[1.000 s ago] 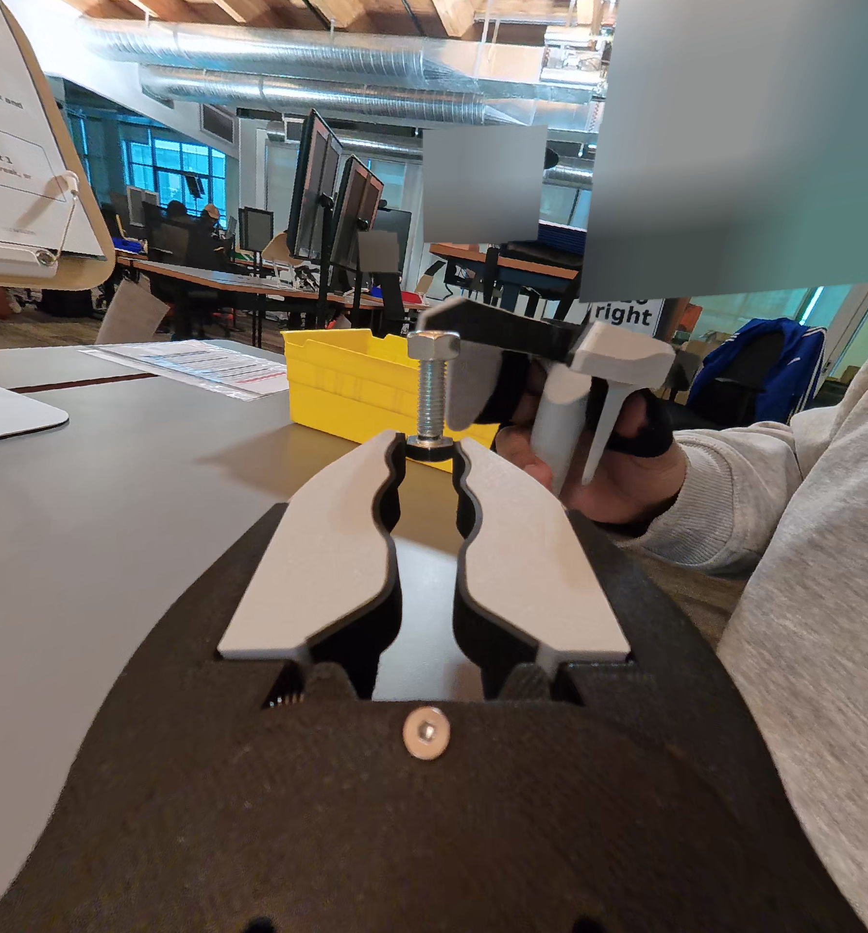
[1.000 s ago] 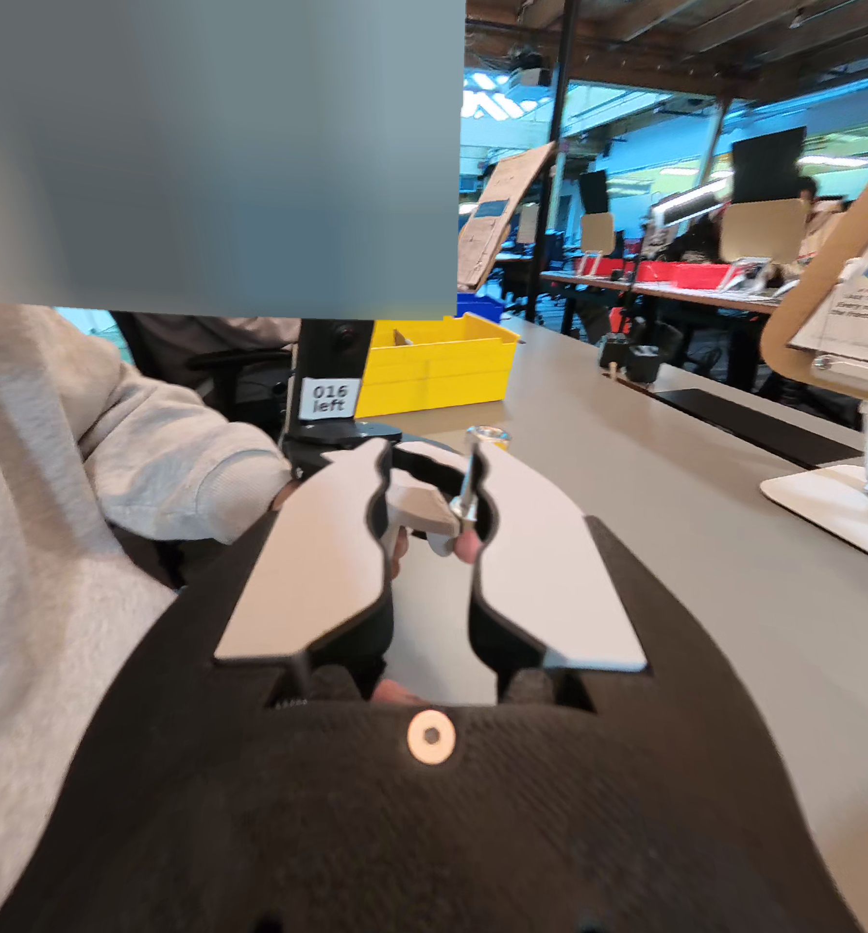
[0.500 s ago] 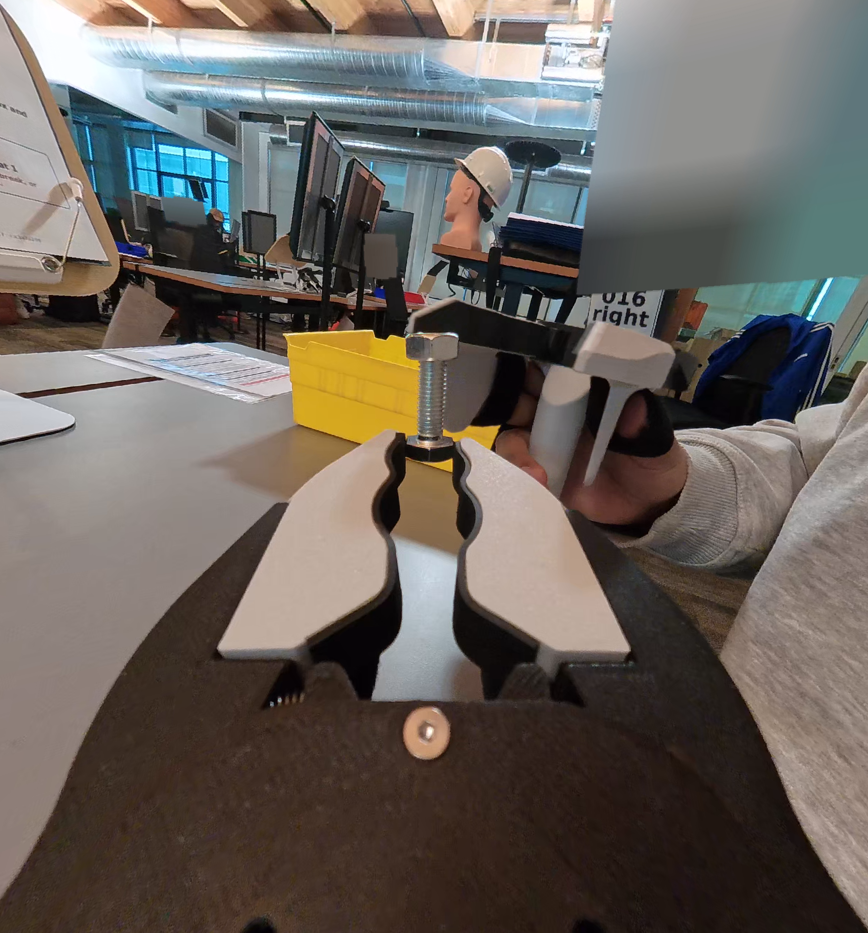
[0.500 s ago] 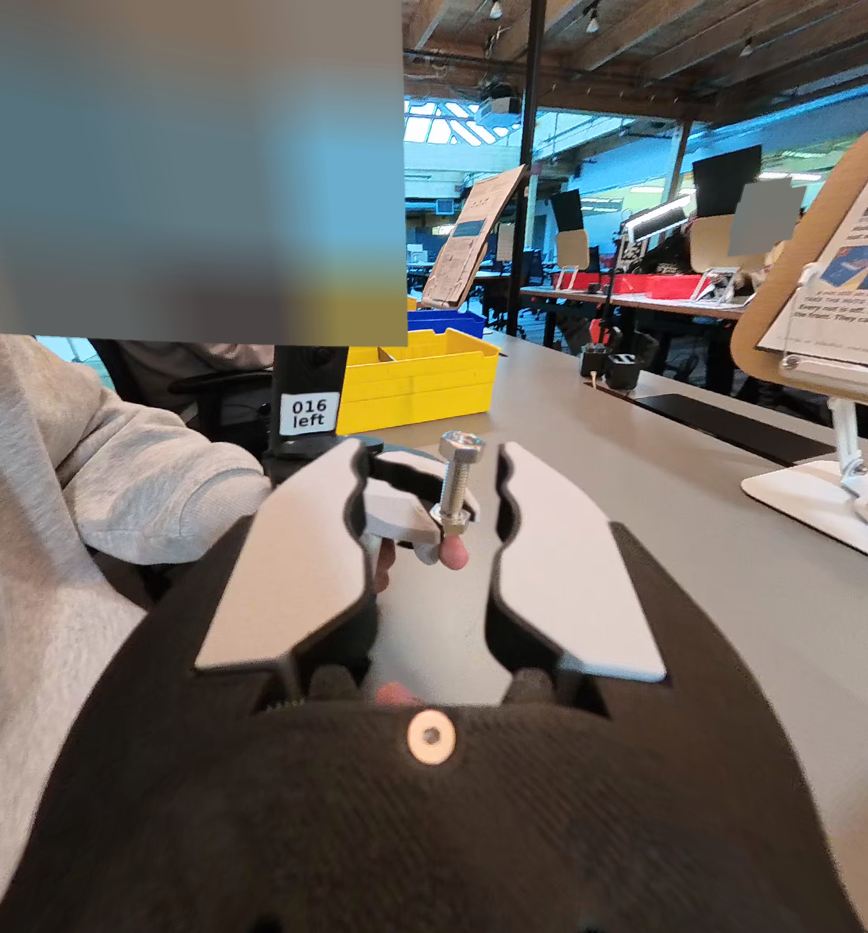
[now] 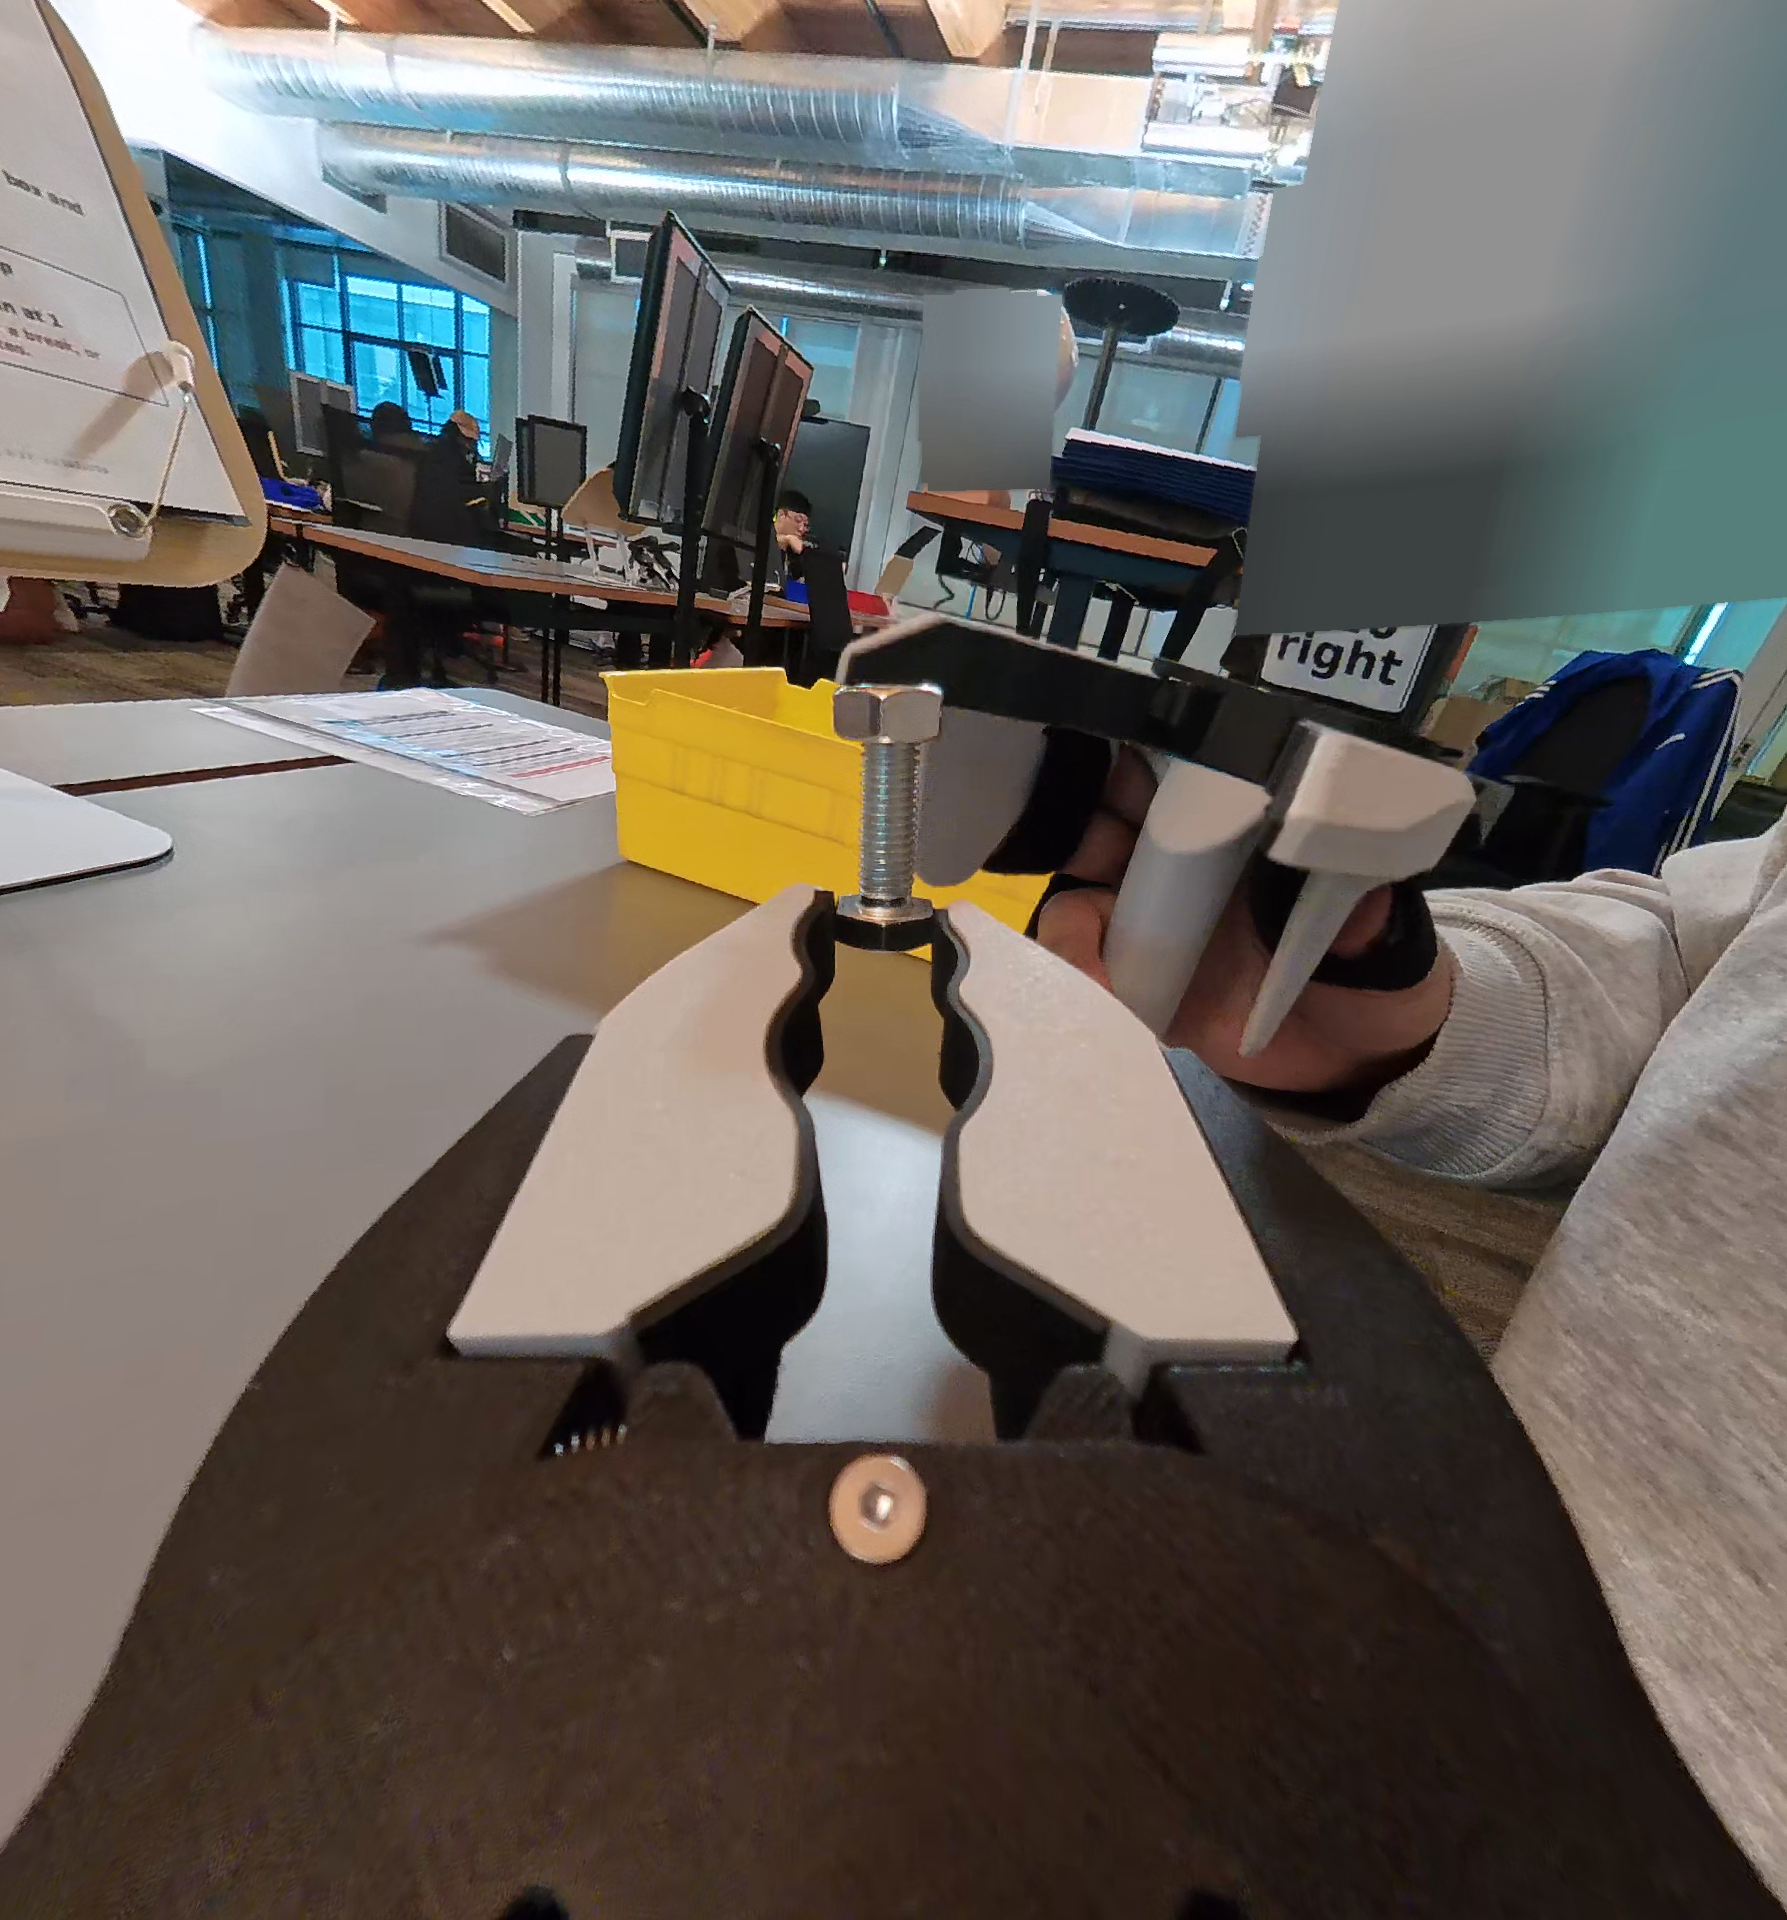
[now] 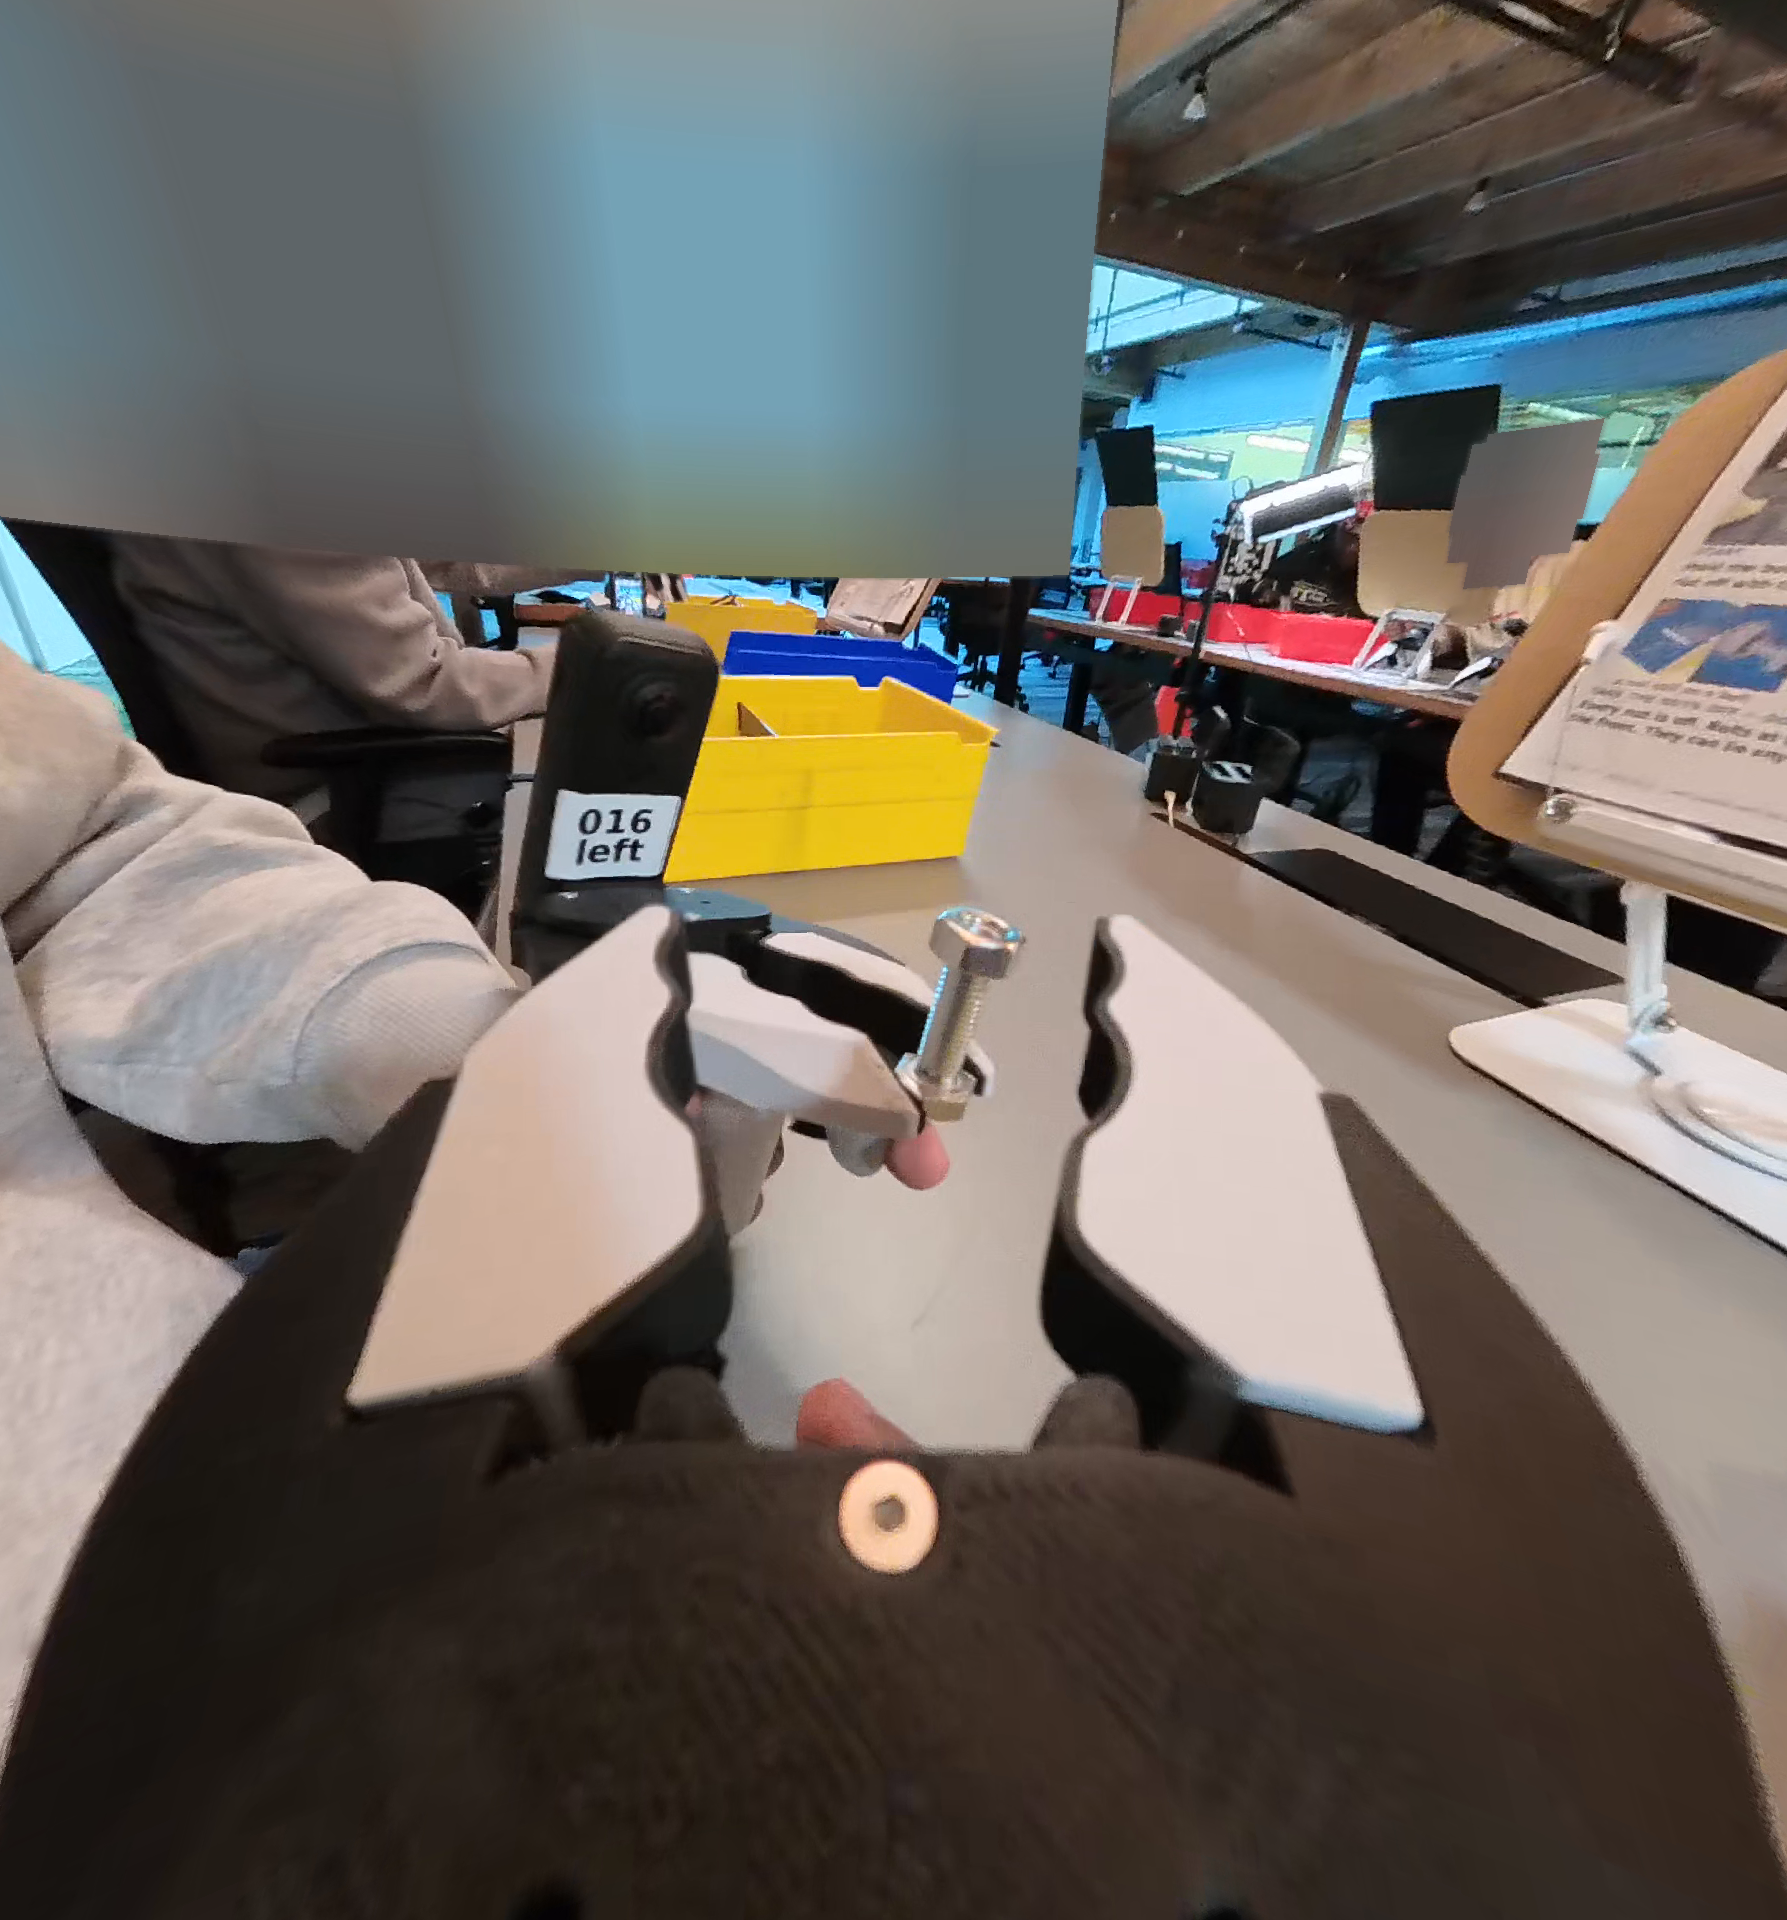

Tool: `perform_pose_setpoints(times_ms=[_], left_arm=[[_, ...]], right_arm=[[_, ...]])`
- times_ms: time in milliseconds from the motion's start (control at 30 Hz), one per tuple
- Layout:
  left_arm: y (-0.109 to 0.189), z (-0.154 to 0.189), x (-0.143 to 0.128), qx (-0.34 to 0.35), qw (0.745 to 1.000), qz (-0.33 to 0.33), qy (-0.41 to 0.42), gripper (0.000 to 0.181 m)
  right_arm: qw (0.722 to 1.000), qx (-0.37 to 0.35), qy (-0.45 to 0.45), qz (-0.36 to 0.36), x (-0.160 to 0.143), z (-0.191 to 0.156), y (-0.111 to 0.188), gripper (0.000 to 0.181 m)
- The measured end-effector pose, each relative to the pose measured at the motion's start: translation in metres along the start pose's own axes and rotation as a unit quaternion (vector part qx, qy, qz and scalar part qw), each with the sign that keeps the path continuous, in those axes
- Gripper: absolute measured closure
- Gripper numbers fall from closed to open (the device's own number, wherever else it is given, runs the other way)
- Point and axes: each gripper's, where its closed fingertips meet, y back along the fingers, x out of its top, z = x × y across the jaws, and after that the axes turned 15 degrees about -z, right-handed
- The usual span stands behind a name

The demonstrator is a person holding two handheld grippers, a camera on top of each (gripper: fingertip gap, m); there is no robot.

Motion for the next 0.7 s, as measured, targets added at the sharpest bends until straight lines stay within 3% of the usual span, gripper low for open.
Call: perform_pose_setpoints(times_ms=[100,267,333,433,500,633,700], left_arm=[[0.001,-0.001,0.001,0.003,1.0,0.001,0.001,0.162],[0.0,-0.003,0.0,0.006,1.0,-0.001,0.007,0.162],[0.0,-0.003,0.0,0.007,1.0,-0.001,0.004,0.162],[0.0,-0.003,-0.001,0.008,1.0,-0.004,0.002,0.162],[-0.001,-0.003,-0.002,0.01,1.0,-0.008,0.003,0.162],[-0.001,-0.007,-0.002,0.013,1.0,-0.009,0.015,0.162],[-0.001,-0.008,-0.003,0.015,1.0,-0.009,0.018,0.162]], right_arm=[[1.0,0.015,0.004,-0.015,-0.005,-0.007,-0.004,0.109],[0.999,0.037,0.024,-0.019,-0.003,-0.016,0.002,0.157],[0.999,0.026,0.021,-0.018,-0.003,-0.012,0.002,0.151],[1.0,0.001,0.011,-0.012,-0.003,-0.004,-0.001,0.121],[1.0,0.002,0.006,-0.017,-0.006,-0.003,-0.004,0.111],[0.999,0.032,0.0,-0.019,-0.007,-0.012,-0.005,0.117],[0.998,0.051,0.0,-0.023,-0.007,-0.017,-0.004,0.136]])
